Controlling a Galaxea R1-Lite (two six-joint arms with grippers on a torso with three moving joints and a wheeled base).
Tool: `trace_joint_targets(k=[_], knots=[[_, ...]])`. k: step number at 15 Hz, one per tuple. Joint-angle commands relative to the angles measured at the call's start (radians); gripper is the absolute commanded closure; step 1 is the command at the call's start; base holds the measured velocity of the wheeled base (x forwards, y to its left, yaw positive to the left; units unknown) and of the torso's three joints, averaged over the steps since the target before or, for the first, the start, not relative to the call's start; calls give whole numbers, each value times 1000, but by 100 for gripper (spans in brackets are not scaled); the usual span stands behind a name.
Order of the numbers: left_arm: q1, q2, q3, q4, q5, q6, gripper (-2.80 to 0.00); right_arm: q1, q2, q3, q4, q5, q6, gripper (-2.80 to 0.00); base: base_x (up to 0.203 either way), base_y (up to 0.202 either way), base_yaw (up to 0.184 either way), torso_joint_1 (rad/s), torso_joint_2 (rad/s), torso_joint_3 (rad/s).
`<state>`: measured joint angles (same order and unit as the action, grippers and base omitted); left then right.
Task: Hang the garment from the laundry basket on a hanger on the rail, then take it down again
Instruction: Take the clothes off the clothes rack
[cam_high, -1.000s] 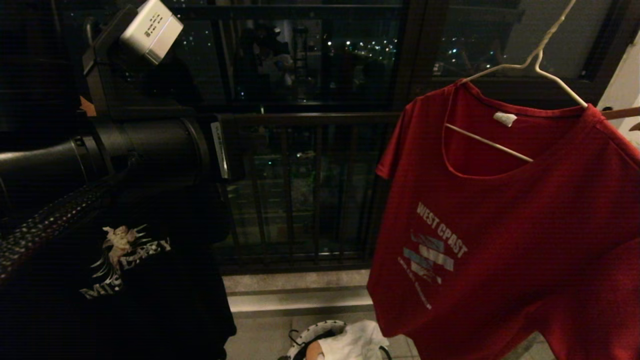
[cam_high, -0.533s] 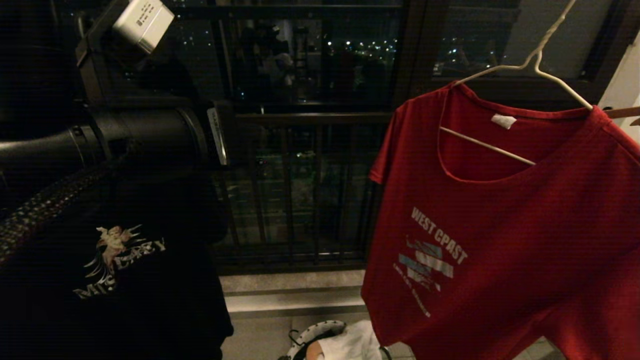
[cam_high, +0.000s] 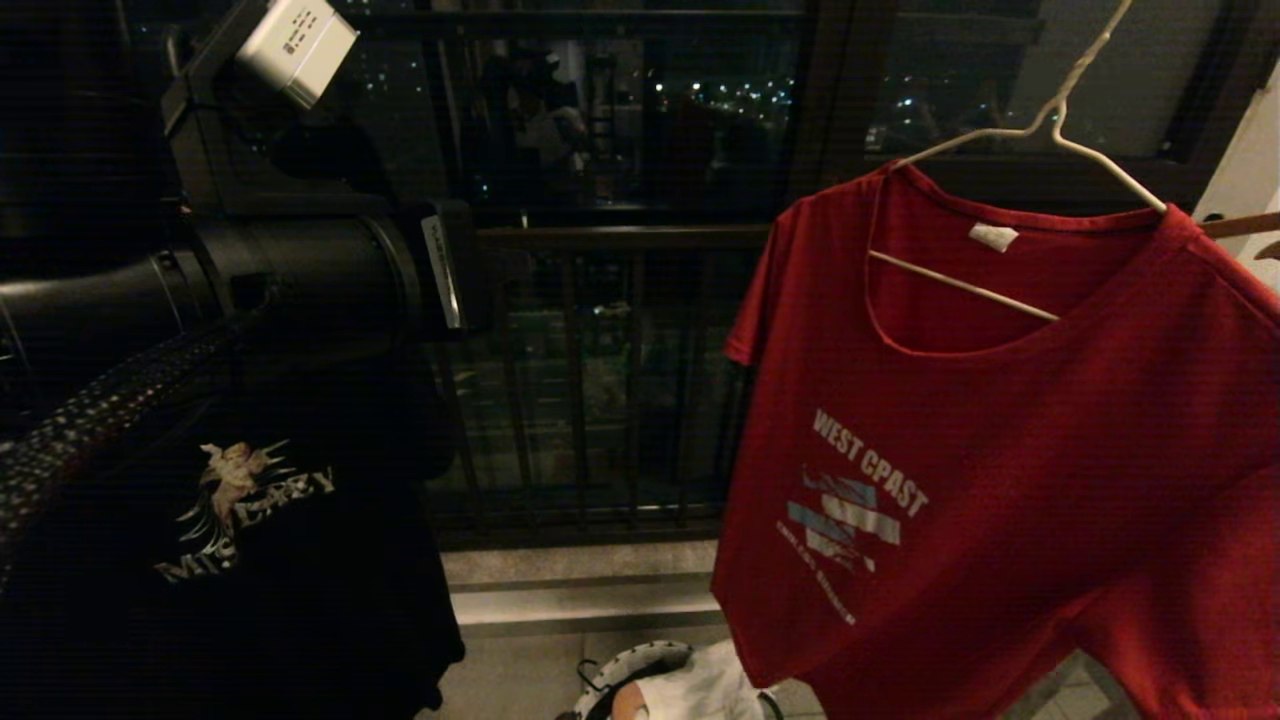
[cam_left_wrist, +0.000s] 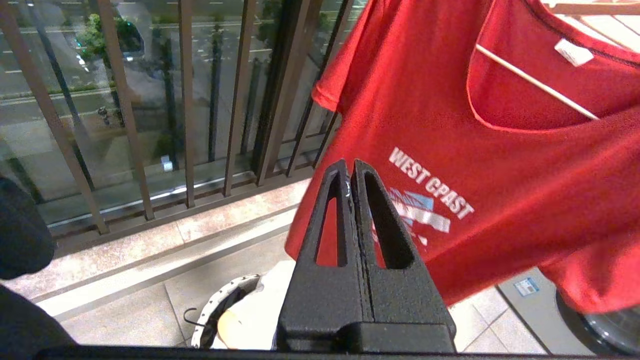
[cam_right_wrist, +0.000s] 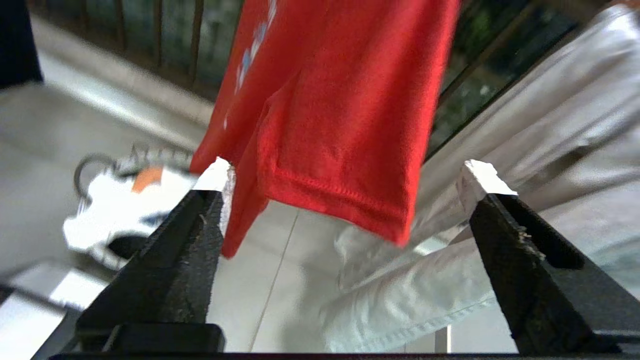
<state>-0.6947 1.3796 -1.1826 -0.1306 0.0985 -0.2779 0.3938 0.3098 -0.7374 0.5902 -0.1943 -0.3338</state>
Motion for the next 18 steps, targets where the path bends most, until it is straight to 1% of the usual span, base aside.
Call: trace_joint_targets(k=[1, 5, 7, 8, 9, 10, 12, 14, 15, 17, 18], knots=[[0, 1, 1, 0, 1, -1, 0, 0, -37, -14, 2, -8, -1, 0, 0, 0, 0, 0, 0, 0], [0, -5, 5, 5, 1, 1, 0, 0, -37, -14, -8, -11, 4, 0, 0, 0, 0, 0, 0, 0], [-2, -32, 37, 14, 1, 11, 0, 0, -37, -28, -10, -10, 69, 0, 0, 0, 0, 0, 0, 0], [-3, -62, 57, 27, 1, 12, 0, 0, -36, -45, -10, -10, 83, 0, 0, 0, 0, 0, 0, 0], [-3, -101, 78, 48, 0, 16, 0, 1, -34, -53, -10, -11, 125, 0, 0, 0, 0, 0, 0, 0], [-4, -135, 97, 76, 0, 22, 0, 1, -36, -54, -9, -9, 172, 0, 0, 0, 0, 0, 0, 0], [-4, -216, 138, 152, 1, 30, 0, 1, -37, -54, -10, -8, 232, 0, 0, 0, 0, 0, 0, 0], [-1, -324, 213, 203, 4, 32, 0, 0, -37, -53, -10, -8, 304, 0, 0, 0, 0, 0, 0, 0], [17, -389, 259, 213, 7, 33, 0, 0, -37, -48, -10, -4, 331, 0, 0, 0, 0, 0, 0, 0], [135, -502, 334, 224, 10, 44, 0, -3, -35, -43, -12, 8, 331, 0, 0, 0, 0, 0, 0, 0], [177, -575, 372, 228, 11, 63, 0, -15, -35, -47, -12, 10, 332, 0, 0, 0, 0, 0, 0, 0]])
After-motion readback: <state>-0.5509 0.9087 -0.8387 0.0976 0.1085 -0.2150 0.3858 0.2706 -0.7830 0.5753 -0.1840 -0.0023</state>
